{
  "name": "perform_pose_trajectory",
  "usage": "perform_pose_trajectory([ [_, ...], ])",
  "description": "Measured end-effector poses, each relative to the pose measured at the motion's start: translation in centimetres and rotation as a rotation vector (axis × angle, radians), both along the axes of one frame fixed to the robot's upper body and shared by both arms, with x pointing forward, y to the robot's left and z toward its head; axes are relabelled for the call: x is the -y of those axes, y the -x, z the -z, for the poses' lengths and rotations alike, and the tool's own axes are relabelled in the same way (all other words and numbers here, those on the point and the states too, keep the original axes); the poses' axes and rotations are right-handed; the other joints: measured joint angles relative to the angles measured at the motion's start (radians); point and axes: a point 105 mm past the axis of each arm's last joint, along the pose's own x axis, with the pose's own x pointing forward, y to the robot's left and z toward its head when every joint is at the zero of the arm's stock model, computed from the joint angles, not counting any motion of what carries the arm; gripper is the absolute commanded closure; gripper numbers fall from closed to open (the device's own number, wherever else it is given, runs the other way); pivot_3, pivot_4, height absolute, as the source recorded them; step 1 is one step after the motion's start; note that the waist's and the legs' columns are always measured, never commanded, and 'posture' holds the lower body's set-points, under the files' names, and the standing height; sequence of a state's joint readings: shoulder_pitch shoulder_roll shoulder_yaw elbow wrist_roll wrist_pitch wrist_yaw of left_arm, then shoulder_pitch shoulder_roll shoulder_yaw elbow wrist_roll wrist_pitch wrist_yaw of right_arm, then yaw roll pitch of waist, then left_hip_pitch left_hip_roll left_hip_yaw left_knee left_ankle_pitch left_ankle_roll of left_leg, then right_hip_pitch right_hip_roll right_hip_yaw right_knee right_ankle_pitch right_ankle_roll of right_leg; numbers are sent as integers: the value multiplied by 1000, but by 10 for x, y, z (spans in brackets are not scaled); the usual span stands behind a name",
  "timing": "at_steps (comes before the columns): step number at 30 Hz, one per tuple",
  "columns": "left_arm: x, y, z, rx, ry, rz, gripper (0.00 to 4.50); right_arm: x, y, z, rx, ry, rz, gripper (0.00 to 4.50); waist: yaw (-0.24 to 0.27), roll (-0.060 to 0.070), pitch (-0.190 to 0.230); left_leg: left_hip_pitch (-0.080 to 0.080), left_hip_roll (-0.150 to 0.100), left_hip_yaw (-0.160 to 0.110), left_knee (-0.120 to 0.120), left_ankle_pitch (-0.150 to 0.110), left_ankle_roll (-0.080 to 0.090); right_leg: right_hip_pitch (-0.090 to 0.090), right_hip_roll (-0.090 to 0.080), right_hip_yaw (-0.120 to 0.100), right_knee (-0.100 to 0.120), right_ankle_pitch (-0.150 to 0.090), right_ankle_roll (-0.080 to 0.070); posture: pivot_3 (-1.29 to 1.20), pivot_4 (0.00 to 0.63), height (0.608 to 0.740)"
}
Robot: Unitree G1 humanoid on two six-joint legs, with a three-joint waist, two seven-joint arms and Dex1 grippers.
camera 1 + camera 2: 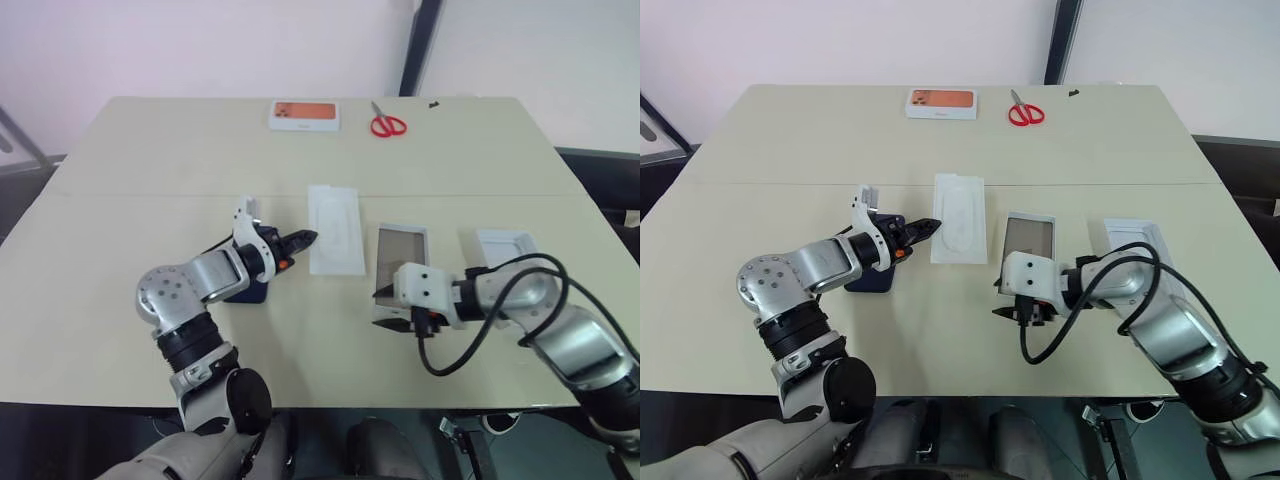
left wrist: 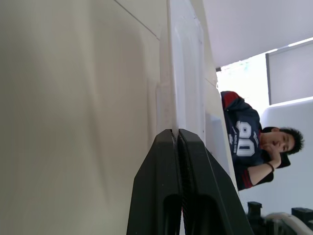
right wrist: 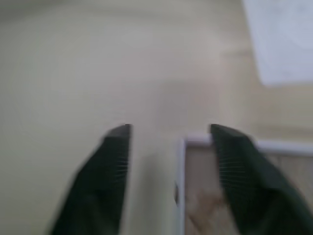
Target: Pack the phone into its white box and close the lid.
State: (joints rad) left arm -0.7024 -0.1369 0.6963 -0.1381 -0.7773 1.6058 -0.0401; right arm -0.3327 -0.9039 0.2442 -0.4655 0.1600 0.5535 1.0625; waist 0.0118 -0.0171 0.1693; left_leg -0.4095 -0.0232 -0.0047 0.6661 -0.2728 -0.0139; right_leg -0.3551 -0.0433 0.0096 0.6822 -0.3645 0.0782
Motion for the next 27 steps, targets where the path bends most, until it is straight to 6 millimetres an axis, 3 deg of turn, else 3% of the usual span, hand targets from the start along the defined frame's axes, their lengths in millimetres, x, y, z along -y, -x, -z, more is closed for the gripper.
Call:
perform_pose_trajectory([
  [4,5,2,-1,6,0,22,4500,9,0,10,-24,15,35,1266,0,0,0,0,0,0,0,0,0,0,0,0,0,0,0,0,150,740],
  [6,5,2,-2,9,3,25,4500,13,0,16,-42,17,59,1788,0,0,0,0,0,0,0,0,0,0,0,0,0,0,0,0,150,740],
  [7,6,2,-2,9,2,27,4500,14,0,18,-49,17,66,2081,0,0,0,0,0,0,0,0,0,0,0,0,0,0,0,0,150,740],
  [12,9,3,-2,12,-9,41,4500,18,0,25,-58,21,86,4473,0,0,0,0,0,0,0,0,0,0,0,0,0,0,0,0,150,740],
  [18,9,3,-2,14,-12,45,4500,15,-1,25,-37,19,74,4473,0,0,0,0,0,0,0,0,0,0,0,0,0,0,0,0,150,740],
  [27,12,4,-5,22,8,66,4500,-31,4,24,12,-8,-83,4473,0,0,0,0,0,0,0,0,-1,0,0,0,0,0,0,0,150,740],
])
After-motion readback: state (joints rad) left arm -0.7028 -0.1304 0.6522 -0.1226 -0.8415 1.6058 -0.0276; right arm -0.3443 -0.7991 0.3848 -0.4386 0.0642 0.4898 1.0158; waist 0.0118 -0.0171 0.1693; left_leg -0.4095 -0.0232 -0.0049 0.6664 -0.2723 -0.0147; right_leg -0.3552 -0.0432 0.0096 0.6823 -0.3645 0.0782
